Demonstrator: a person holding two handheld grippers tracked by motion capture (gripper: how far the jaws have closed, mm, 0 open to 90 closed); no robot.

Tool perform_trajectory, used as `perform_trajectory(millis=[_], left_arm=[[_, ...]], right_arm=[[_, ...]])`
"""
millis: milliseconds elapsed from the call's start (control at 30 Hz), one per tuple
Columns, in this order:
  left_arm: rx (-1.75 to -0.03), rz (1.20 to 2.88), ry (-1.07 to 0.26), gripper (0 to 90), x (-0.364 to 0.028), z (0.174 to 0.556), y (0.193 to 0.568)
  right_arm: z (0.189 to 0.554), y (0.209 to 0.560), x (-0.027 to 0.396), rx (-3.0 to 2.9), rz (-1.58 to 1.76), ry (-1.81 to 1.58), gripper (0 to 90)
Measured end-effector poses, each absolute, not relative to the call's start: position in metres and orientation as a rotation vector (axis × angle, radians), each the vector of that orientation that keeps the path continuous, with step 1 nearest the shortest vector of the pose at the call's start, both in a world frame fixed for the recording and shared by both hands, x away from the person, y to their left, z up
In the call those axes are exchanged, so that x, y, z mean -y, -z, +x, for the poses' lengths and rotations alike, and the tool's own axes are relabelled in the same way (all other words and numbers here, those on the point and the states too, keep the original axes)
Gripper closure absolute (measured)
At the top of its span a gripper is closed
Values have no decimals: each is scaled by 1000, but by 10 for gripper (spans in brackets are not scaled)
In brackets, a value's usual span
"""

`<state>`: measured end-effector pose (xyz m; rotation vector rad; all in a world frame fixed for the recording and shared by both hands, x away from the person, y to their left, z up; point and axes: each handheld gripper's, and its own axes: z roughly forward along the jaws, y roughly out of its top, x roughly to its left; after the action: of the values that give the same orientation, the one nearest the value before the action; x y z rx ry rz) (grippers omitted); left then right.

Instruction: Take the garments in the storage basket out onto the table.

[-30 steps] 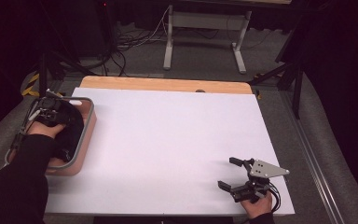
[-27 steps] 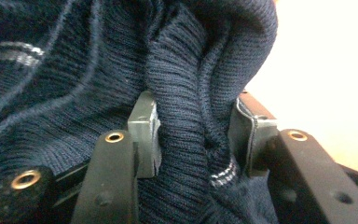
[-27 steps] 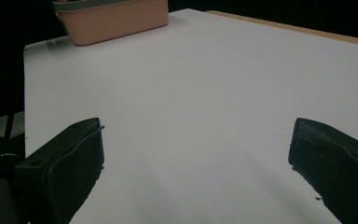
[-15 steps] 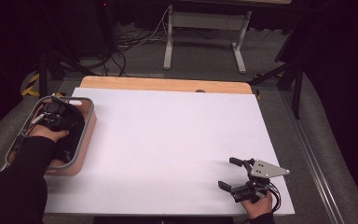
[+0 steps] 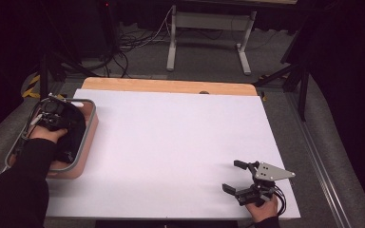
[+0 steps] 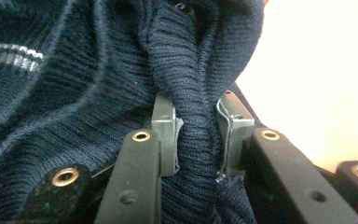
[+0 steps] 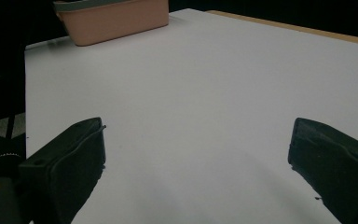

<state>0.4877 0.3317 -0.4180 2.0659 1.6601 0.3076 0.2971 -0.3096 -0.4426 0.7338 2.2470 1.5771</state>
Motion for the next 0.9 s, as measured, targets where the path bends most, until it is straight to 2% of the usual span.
perform_trajectory(millis=[333,900], left_arm=[[-1593,1980,-424,742,-339,475,399],[-1489,1808,-535,742,-352,447,369]], right_arm=[[298,443,309,-2248,738,-1576,45],[297,443,310,-2248,736,-1598,41]])
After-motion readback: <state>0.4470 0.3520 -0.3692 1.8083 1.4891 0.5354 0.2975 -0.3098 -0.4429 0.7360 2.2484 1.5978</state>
